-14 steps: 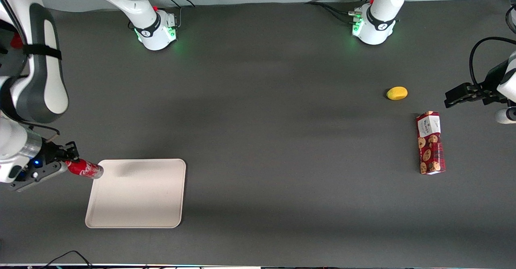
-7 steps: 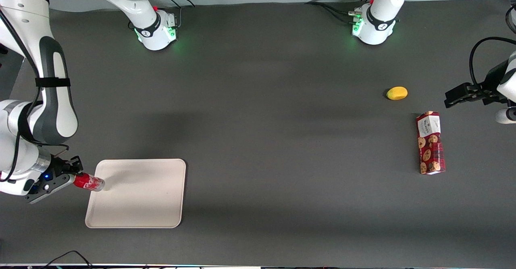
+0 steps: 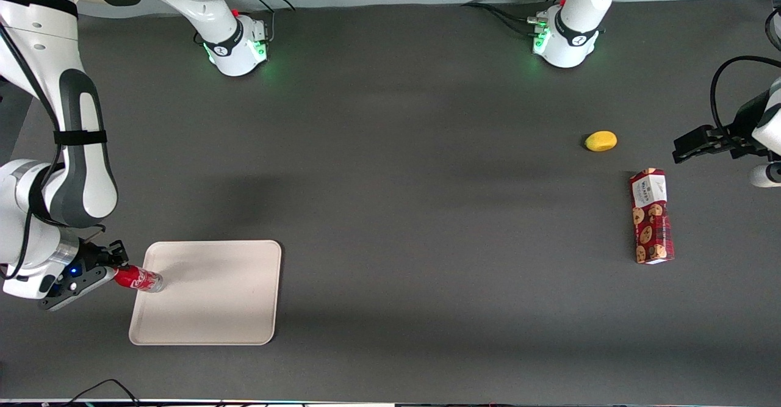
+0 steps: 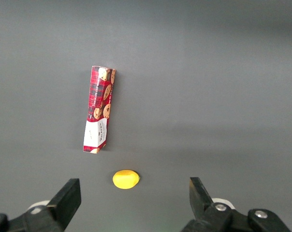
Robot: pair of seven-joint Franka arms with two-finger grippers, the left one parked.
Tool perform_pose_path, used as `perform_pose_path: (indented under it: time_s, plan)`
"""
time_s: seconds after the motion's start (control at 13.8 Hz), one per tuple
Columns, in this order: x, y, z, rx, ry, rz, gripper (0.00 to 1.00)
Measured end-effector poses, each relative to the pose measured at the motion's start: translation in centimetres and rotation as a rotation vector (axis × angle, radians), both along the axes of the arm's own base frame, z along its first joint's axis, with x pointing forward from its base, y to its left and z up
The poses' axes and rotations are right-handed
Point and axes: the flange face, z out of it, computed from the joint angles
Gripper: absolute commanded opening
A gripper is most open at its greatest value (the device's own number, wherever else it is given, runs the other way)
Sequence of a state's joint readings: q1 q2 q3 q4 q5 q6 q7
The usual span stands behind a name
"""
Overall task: Place coke bottle on tray
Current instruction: 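Lower the bottle onto the tray's rim area and open the gripper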
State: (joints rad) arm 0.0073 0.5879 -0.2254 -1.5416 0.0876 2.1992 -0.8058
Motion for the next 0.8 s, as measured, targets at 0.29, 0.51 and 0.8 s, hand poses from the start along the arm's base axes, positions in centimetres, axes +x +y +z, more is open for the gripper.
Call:
perform_pose_path:
  time_s: [0.29,0.51,0.8]
  plan:
    - [0.2,0.0,-0.1,0.018,-0.021,-0.014,1.00]
    - [0.9,-0.3,1.5,0.014,-0.048,-0.017,1.00]
    - [0.2,1.7,7.5,0.064,-0.012,-0.197,1.00]
